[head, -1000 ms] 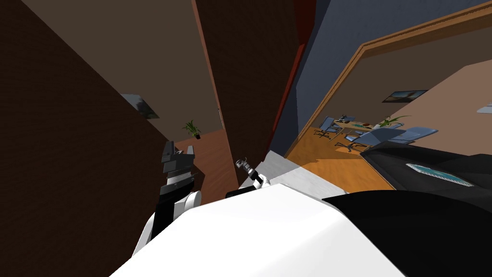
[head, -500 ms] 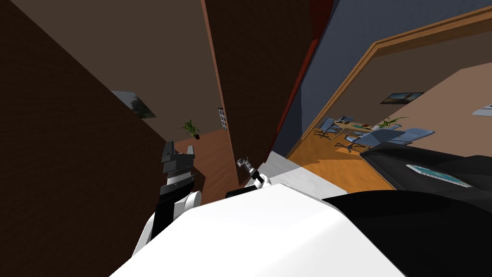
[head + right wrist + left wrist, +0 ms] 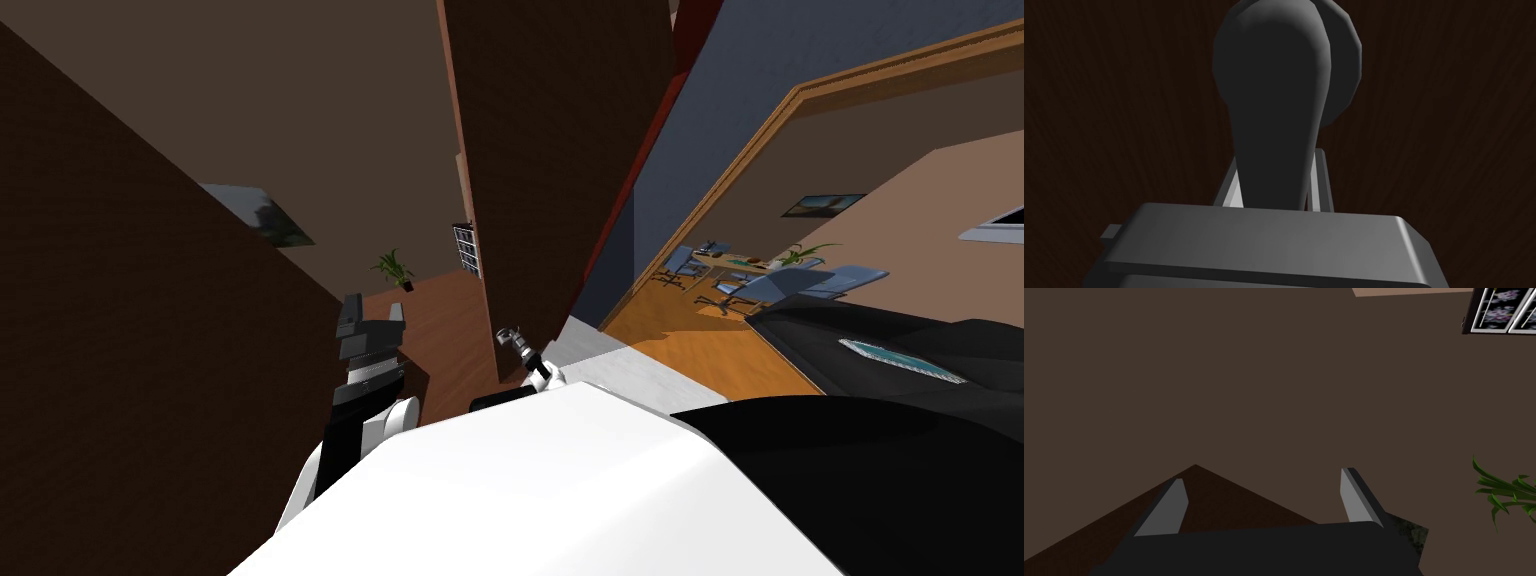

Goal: Push the door open

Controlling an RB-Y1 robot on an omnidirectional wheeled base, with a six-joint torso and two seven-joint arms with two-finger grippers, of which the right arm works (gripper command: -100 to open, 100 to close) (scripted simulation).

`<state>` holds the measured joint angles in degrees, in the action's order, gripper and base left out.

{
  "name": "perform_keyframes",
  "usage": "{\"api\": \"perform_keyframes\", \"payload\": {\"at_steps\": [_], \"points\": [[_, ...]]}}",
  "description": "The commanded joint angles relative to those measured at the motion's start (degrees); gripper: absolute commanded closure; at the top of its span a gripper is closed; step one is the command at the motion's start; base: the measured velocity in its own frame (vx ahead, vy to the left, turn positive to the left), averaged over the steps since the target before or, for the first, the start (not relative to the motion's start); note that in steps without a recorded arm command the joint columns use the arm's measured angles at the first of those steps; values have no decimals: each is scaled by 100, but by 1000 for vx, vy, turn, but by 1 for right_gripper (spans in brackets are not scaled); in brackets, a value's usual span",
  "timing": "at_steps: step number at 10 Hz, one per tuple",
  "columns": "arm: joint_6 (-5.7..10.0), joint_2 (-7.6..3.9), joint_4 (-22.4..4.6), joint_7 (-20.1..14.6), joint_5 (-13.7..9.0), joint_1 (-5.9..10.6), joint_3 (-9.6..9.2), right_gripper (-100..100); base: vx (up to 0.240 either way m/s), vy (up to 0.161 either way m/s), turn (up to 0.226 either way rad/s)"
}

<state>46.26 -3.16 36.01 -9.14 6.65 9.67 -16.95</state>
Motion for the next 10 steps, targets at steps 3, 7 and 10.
{"api": "perform_keyframes", "payload": {"at_steps": [3,7,10], "points": [[19,-57,-94,139,-175,100,361,100,142,144,-69],[1,-14,-122,284,-316,97,651,100,137,163,-72],[-12,44,-141,384,-413,95,851,100,154,165,-73]]}}
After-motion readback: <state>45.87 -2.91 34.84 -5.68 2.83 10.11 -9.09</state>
